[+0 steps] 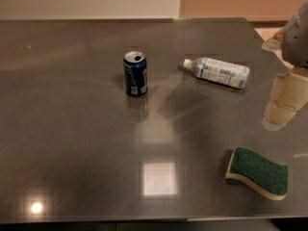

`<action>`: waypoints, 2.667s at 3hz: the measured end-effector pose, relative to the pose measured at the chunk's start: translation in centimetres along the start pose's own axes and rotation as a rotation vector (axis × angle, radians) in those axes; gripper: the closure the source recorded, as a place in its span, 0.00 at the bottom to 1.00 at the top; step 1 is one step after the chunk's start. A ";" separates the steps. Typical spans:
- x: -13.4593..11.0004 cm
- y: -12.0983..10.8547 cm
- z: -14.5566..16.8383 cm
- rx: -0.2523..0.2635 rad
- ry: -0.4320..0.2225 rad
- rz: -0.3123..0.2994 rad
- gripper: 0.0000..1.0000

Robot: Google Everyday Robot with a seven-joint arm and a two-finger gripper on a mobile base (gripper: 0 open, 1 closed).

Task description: Move pepsi can near sponge

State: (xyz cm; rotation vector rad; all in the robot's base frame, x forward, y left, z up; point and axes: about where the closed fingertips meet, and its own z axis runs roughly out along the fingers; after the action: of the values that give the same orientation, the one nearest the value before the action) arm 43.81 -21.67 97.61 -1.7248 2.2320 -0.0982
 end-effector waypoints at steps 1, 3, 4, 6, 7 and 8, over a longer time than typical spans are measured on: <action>0.0 0.0 0.0 0.001 0.000 0.000 0.00; -3.1 -3.3 0.6 0.011 -0.090 -0.004 0.00; -5.0 -6.1 1.5 0.009 -0.150 0.005 0.00; -10.9 -11.3 4.9 0.016 -0.274 0.017 0.00; -14.1 -12.9 7.3 0.003 -0.332 0.033 0.00; -17.2 -13.3 9.5 -0.025 -0.373 0.034 0.00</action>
Offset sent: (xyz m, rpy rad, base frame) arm 0.0362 0.0199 0.0078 0.0730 -0.0319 0.0210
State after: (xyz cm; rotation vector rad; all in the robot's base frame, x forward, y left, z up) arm 62.81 -7.54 95.46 -1.5651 1.9917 0.2411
